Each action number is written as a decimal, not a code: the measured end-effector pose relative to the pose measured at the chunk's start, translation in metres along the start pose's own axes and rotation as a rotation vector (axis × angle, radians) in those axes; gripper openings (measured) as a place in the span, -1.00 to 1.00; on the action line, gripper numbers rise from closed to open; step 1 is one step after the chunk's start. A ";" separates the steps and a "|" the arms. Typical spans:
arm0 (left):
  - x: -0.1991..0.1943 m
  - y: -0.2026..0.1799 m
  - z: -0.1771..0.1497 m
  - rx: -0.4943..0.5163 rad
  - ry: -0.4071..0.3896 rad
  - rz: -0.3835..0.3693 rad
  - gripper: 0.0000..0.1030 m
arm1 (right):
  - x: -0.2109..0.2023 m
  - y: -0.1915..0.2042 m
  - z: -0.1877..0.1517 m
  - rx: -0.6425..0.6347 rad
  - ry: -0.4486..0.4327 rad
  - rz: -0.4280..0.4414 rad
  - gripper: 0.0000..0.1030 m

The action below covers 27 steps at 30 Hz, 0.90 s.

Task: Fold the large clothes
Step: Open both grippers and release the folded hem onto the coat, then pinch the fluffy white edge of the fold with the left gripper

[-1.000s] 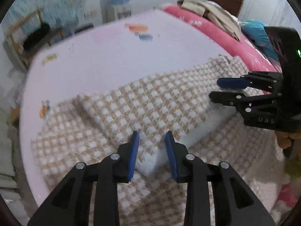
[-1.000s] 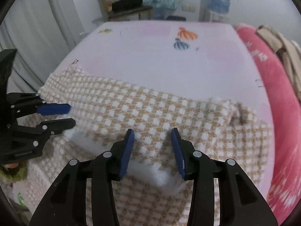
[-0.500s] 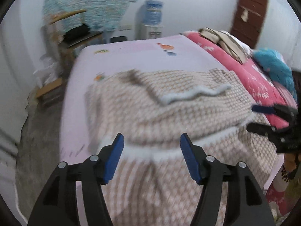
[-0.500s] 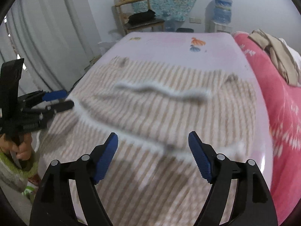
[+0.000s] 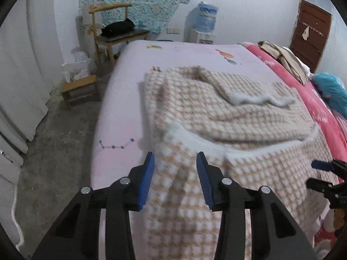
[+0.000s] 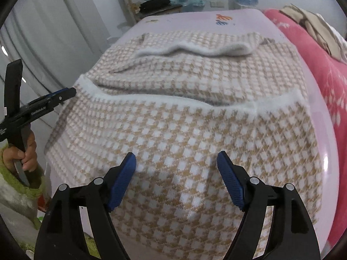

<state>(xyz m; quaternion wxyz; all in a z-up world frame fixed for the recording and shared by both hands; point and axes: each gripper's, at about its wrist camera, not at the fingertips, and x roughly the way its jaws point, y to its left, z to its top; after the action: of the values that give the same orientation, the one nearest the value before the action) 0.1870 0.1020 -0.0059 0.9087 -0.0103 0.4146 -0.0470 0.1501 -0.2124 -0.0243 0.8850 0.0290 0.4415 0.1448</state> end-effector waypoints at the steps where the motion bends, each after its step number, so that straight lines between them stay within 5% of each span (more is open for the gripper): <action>1: 0.002 0.003 0.001 -0.011 -0.001 0.000 -0.23 | 0.000 0.001 -0.001 0.003 0.000 -0.001 0.43; 6: 0.025 0.021 0.002 -0.088 0.077 -0.097 -0.23 | 0.005 0.003 0.001 0.008 0.007 -0.010 0.43; 14: -0.011 0.019 -0.004 -0.073 0.041 -0.294 -0.29 | 0.005 0.005 0.001 0.005 0.013 -0.015 0.43; 20: 0.012 0.018 -0.005 -0.089 0.102 -0.224 -0.29 | 0.007 0.005 0.002 0.004 0.014 -0.015 0.43; 27: 0.024 0.020 0.001 -0.106 0.137 -0.229 -0.30 | 0.007 0.004 0.002 0.007 0.011 -0.007 0.43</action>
<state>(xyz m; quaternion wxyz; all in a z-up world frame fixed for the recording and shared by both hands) 0.2053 0.1199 -0.0245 0.8652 -0.1024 0.4735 -0.1291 0.1544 -0.2062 -0.0282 0.8830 0.0296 0.4468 0.1404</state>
